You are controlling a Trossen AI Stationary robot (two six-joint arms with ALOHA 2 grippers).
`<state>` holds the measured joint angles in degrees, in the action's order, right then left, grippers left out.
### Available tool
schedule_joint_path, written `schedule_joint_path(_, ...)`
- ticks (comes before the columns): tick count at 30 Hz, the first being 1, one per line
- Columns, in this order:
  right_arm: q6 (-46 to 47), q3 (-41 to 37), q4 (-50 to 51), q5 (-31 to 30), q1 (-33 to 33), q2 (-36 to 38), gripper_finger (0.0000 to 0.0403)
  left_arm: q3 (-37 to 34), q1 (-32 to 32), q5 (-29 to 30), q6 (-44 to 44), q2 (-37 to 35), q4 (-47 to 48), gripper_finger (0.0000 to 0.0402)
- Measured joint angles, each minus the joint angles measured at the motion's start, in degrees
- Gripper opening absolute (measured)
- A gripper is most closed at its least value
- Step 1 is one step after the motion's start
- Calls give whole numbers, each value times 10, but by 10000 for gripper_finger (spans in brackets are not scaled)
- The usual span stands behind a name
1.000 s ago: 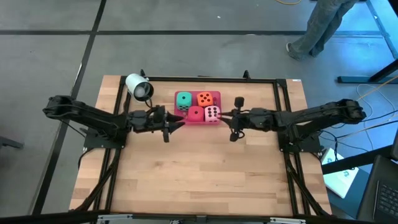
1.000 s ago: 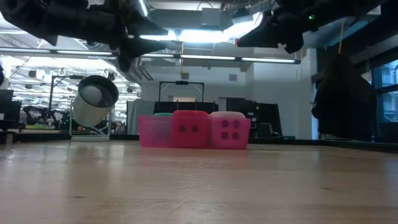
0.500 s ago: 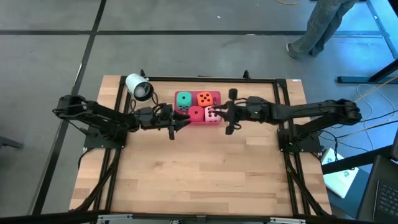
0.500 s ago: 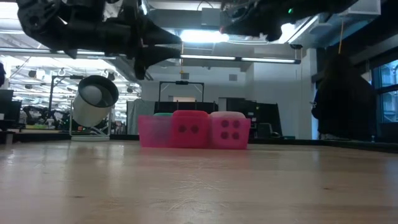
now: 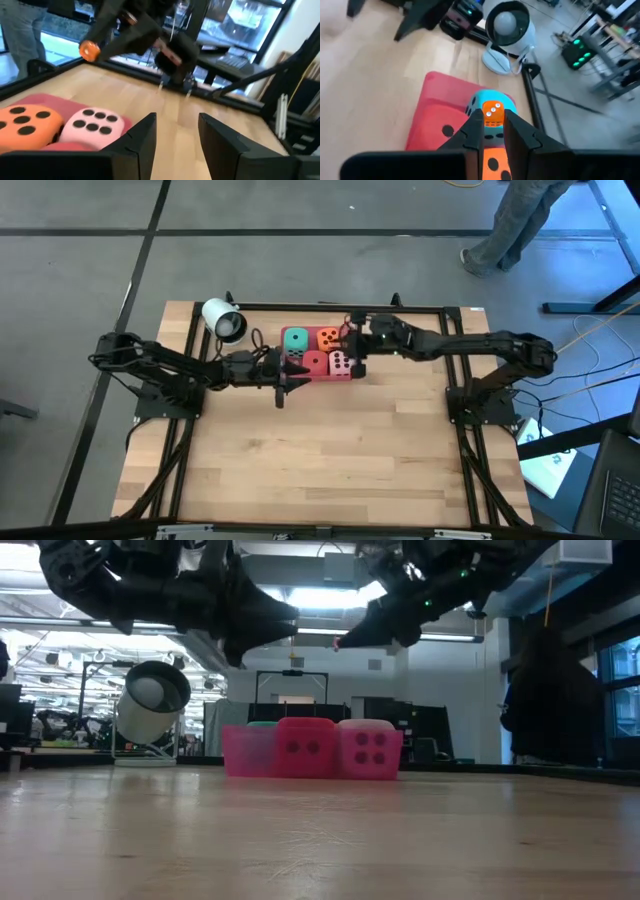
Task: Pick & Place Dice
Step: Put the small orange dice into the pink bin
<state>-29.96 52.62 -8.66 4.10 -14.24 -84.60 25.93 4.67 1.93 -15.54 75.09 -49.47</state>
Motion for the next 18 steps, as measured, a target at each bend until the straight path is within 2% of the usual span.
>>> schedule_joint_path(12,124,0,-5,157,-141,-1,49,0,0,15,15,0,21,141)
schedule_joint_path(18,156,33,27,201,-184,-2,49,0,0,15,15,0,21,139)
